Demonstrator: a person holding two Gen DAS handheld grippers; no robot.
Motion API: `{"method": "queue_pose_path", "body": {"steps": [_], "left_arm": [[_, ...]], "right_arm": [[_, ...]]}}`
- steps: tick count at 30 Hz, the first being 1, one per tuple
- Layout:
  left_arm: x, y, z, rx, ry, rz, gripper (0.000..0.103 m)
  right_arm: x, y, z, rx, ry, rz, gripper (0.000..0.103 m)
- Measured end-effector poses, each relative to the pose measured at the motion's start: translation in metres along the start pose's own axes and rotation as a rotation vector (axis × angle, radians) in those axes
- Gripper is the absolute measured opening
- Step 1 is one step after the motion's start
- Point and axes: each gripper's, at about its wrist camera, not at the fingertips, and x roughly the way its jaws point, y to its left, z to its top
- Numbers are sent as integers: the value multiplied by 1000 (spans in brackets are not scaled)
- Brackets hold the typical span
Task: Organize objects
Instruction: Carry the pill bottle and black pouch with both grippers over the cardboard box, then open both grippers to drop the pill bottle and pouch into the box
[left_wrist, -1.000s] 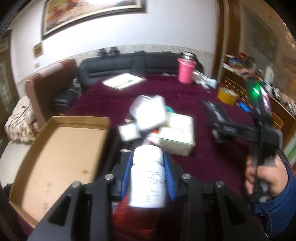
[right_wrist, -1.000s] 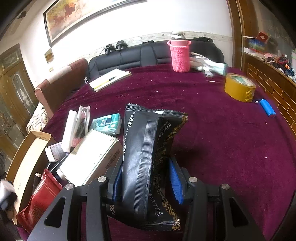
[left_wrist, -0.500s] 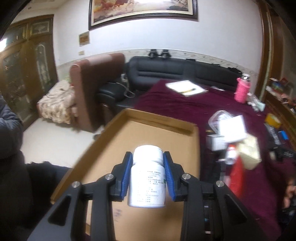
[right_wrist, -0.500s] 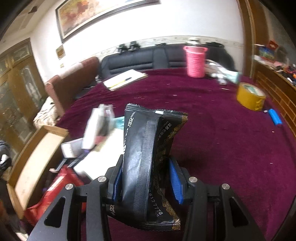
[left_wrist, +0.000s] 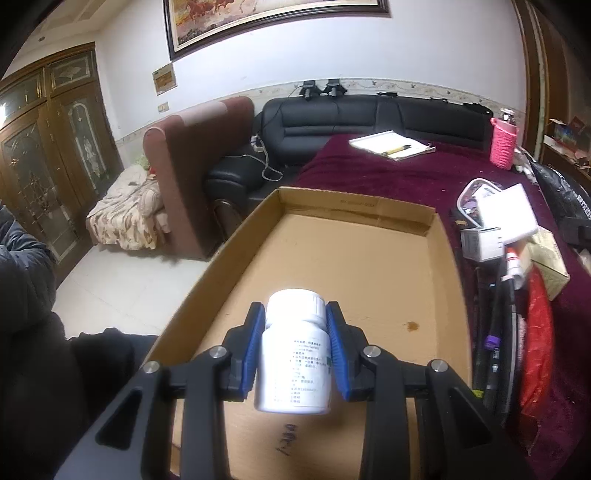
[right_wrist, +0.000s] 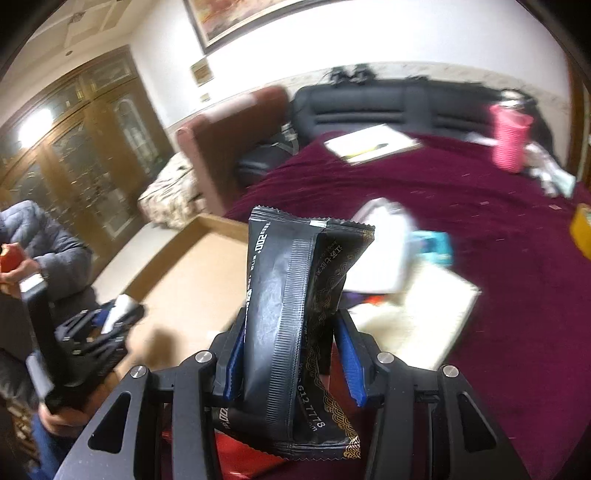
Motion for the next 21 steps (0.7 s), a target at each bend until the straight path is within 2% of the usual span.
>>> {"method": "queue_pose_path", "body": {"steps": [7,11,16,19,21], "left_arm": [[-3,31,2,-64,14,-14,33],[-2,43,12,-83,37,-72,33],[17,46,38,-47,102,-88,33],[46,43,53,-37,179,-130,33],[67,40,60,-36,225,-122,33]], "right_arm": [[24,48,12,-62,42,74,50],[47,70,23,-78,82,108,50],[87,90,34,-64,159,109,50],[113,97,39,-50,197,87,50],[128,98,40,-46,221,72,50]]}}
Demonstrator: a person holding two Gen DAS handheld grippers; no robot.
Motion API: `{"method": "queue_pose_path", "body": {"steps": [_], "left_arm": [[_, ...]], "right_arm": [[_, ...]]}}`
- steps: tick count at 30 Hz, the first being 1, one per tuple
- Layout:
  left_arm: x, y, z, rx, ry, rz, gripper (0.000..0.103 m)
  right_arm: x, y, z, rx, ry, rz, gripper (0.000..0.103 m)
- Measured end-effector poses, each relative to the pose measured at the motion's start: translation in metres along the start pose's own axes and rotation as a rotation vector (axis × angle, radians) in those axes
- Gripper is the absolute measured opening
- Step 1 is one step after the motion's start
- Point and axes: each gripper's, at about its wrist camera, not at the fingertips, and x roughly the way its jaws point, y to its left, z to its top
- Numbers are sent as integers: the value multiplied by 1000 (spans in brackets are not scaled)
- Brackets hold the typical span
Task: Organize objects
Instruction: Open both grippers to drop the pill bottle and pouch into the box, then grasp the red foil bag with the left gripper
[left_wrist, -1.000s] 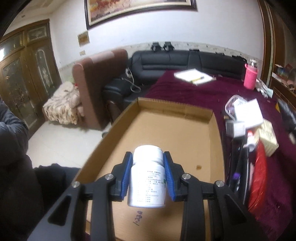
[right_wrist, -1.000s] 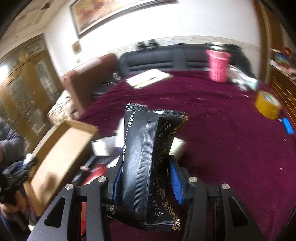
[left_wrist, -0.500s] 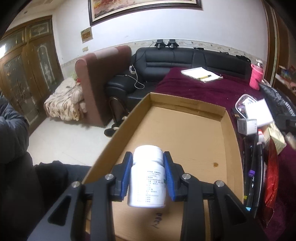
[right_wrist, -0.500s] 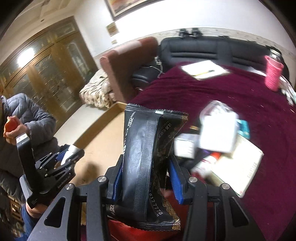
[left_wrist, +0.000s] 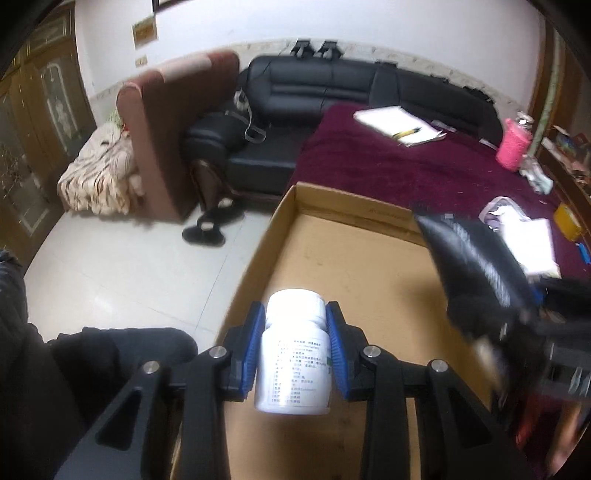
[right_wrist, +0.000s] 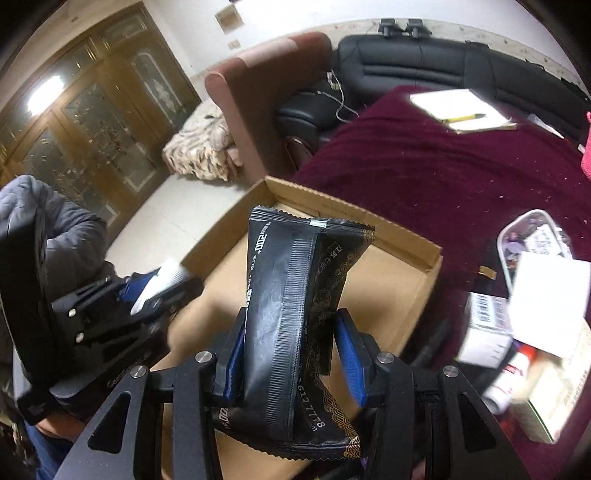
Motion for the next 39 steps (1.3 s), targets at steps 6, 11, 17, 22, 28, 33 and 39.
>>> {"method": "queue_pose_path", "body": {"steps": [6,11,17,22,28,33,39], "left_arm": [[36,-9,19,53,71,-16,33],[55,-12,30,70,87,-4,33],[50,-9,38,51,38,-40,51],[35,-5,35,48,-1,-64,59],[-3,14,17,-8,-62,-97,59],[-27,17,-13,-37,-166,-46,65],[-48,7,-29,-45,-310,-10,65]], "right_arm": [[30,-8,7,28,34,-69,50],[44,-14,14,46,50,-109,50],[50,-9,18,30,50,-120,53],[40,-2,20,-17,19,-155,73],[17,0,16,-56,-29,-155,77],[-21,-21,1,2,-93,-54,78],[-55,-49,-26,75,-127,11,78]]}}
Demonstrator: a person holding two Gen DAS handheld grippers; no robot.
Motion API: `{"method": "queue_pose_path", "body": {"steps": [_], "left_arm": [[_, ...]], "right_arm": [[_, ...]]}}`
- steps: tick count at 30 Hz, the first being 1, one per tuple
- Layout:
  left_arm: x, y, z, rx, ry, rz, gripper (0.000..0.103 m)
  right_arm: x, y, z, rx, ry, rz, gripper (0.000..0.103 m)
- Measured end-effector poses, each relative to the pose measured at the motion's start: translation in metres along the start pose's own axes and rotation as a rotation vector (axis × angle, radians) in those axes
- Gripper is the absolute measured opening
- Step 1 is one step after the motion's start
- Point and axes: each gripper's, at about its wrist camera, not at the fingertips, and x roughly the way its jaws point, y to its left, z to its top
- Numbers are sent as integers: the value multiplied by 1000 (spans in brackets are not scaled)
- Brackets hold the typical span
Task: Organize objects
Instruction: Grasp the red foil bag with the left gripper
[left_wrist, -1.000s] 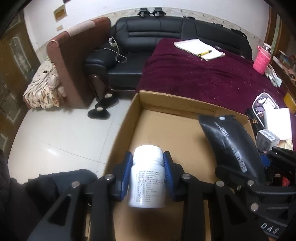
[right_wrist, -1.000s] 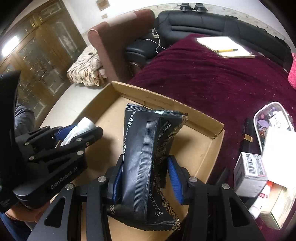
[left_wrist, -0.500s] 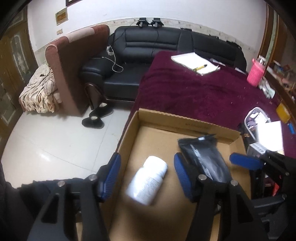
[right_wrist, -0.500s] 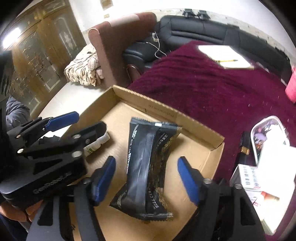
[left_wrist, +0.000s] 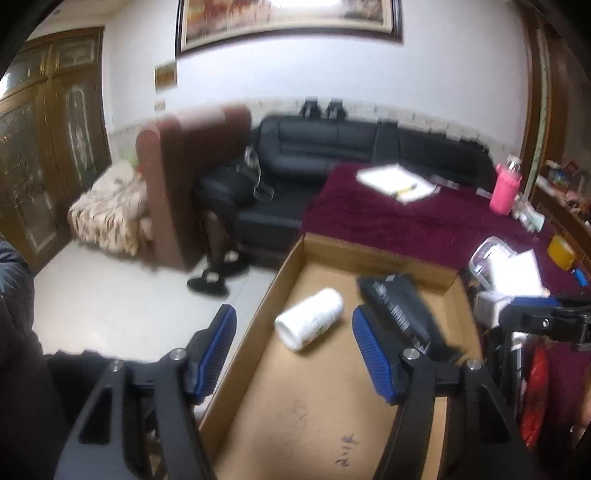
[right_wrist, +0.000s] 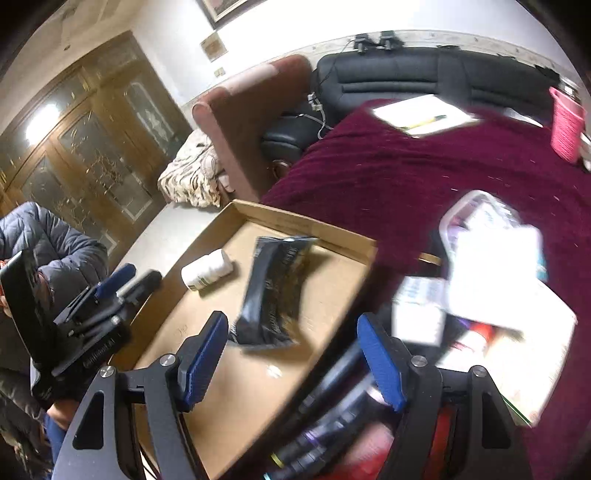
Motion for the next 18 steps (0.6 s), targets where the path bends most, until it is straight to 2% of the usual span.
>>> {"method": "queue_pose_path", "body": {"steps": [6,8,10,11,12,14,18], "left_arm": [[-4,-2,-2,-41,45,-21,65],[-11,-7,-2,-75,73,-86,65],[-22,-24,-5,-59,94,-190,65],[-28,-38,-8,-22,104,-233,69],[-35,-56,-12,29,109,-261,76],[-46,-89,-24,120,106,-286,88],[-64,-166,-54,335,118,-327,91]], "right_arm": [[-54,-36,-24,65,-75,27,79],[-67,-50,-29,75,-94,21,80],[-83,-69,-37,100,-132,1,82],[-89,-78,-40,114,-147,-15,84],[-94,-88,-44,134,-160,-32,85],[-100,-110,-49,181,-179,-43,86],[-103,-147,-55,274,-184,-46,86]]}}
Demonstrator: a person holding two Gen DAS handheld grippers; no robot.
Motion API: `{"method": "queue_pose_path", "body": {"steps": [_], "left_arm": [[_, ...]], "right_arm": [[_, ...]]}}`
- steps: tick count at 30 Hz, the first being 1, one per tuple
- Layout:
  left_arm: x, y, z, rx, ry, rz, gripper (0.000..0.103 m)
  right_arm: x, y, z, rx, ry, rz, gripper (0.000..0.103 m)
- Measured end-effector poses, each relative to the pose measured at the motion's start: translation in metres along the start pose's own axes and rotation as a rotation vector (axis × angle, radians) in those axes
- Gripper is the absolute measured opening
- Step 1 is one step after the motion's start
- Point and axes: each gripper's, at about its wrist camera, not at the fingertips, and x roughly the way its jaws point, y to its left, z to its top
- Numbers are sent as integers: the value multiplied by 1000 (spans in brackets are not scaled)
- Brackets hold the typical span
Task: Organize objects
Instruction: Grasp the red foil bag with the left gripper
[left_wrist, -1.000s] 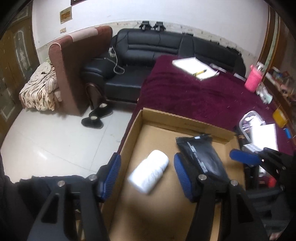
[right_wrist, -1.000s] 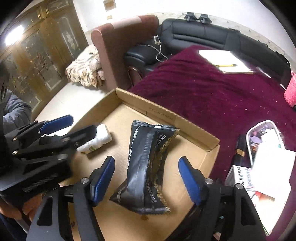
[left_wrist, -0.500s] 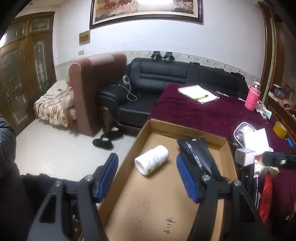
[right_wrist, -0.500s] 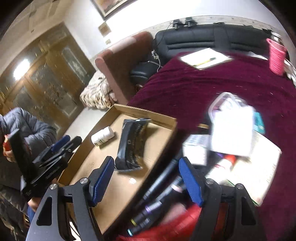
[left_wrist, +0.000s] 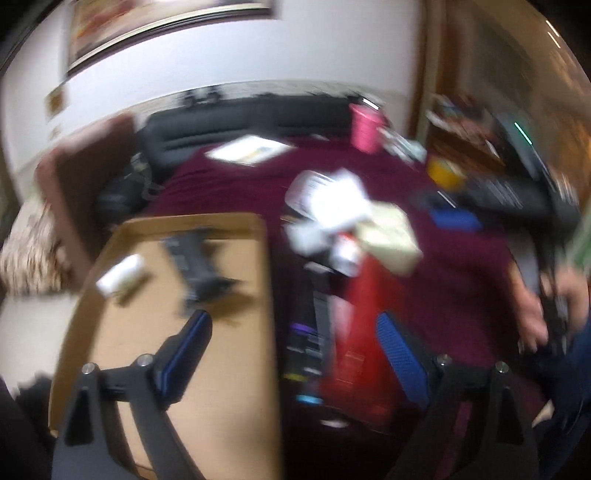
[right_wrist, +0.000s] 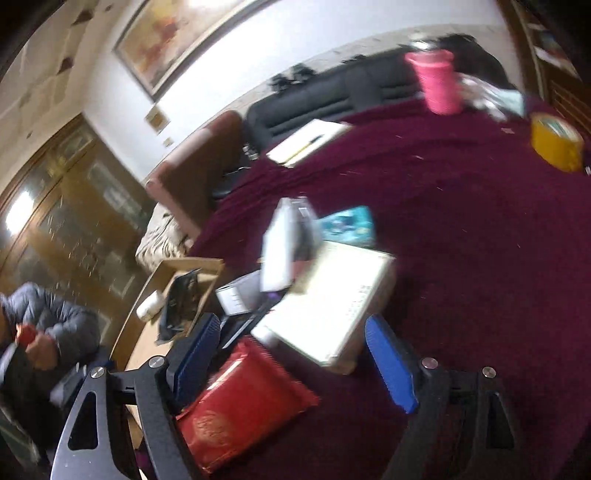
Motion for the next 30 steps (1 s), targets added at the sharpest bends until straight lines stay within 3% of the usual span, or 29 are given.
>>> {"method": "queue_pose_path", "body": {"steps": [2,6,10,15,16,17,18,21,25,30], "left_arm": [[6,-35,-4,112,19,31,92],[34,-79,-13,289,76,202,92],[57,-85,-14,319,131,282,92],[83,-96,-17,349,179,272,94],[85,-100,-18,351,152,286,92],[87,-102,-18,352,142,282,84],[87,-104,-19,331,140,250,69],[86,-99,-20,266,143,202,59],[74,-86,-25,161,142,137,55],[63,-76,-31,106,131,70,54]], "right_arm": [[0,-7,1,12,-5,-2,86],[0,-19,0,28,-2,5,86],[-2,-23,-1,35,-6,21,86],[-5,-28,2,39,-22,-2,87],[-5,-31,2,52,-20,-7,88],[-4,-34,2,63,-19,-9,89],[-2,-37,2,69,-16,-15,89],[4,-39,1,61,-1,-45,89],[19,-40,-3,57,49,-74,89],[29,-39,-1,133,111,-86,93]]}}
